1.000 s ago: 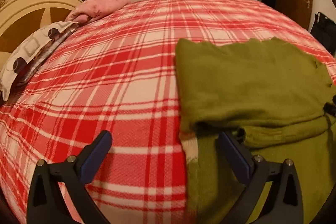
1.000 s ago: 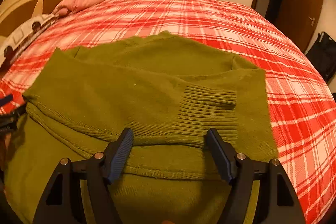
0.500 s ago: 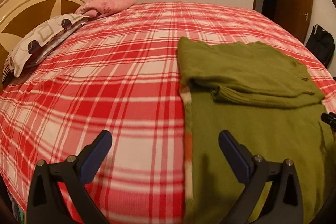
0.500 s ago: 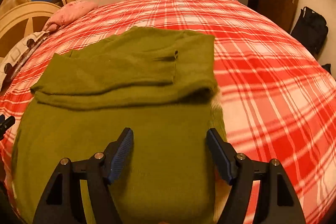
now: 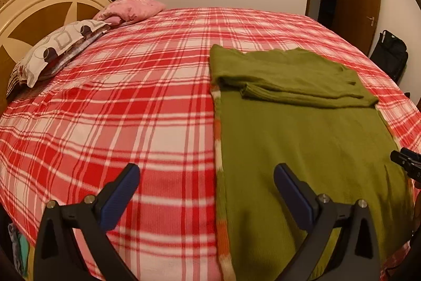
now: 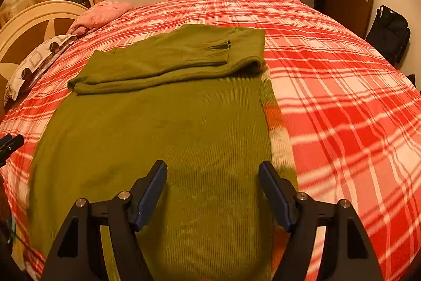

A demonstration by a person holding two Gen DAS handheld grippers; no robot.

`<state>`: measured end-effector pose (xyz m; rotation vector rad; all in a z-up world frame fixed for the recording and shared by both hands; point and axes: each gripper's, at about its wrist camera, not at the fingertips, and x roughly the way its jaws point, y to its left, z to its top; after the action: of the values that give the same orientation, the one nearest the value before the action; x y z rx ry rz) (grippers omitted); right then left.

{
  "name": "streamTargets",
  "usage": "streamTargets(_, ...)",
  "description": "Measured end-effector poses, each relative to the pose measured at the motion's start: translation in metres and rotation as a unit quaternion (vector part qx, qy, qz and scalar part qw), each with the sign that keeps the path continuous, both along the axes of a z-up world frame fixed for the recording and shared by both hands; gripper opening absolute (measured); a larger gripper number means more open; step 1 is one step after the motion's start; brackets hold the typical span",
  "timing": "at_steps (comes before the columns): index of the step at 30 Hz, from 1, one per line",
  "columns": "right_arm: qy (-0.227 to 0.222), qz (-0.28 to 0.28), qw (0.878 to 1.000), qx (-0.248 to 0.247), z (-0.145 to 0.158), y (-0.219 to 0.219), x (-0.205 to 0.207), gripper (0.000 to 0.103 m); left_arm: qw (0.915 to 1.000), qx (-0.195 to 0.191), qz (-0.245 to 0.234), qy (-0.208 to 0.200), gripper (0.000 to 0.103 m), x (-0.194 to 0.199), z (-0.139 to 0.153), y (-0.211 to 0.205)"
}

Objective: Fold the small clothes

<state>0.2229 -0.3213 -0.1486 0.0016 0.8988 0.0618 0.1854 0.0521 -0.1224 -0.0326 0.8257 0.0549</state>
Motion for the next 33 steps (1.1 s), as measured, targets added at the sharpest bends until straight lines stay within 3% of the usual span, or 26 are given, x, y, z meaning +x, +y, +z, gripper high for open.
streamTargets(15,0.002,0.002,1.000,-0.003,0.005,-0.001,-0.057,0.073,0.9994,0.002,-0.032,0.016,0.103,-0.048,-0.004,-0.014)
streamTargets(26,0.010,-0.009,1.000,-0.012,0.001,-0.010,-0.098,0.073,0.9969,-0.011,-0.055,0.055,0.103,-0.089,-0.026,-0.017)
streamTargets(33,0.023,-0.018,1.000,-0.003,-0.003,-0.022,-0.121,0.073,0.9935,-0.026,-0.069,0.087,0.091,-0.106,-0.042,-0.023)
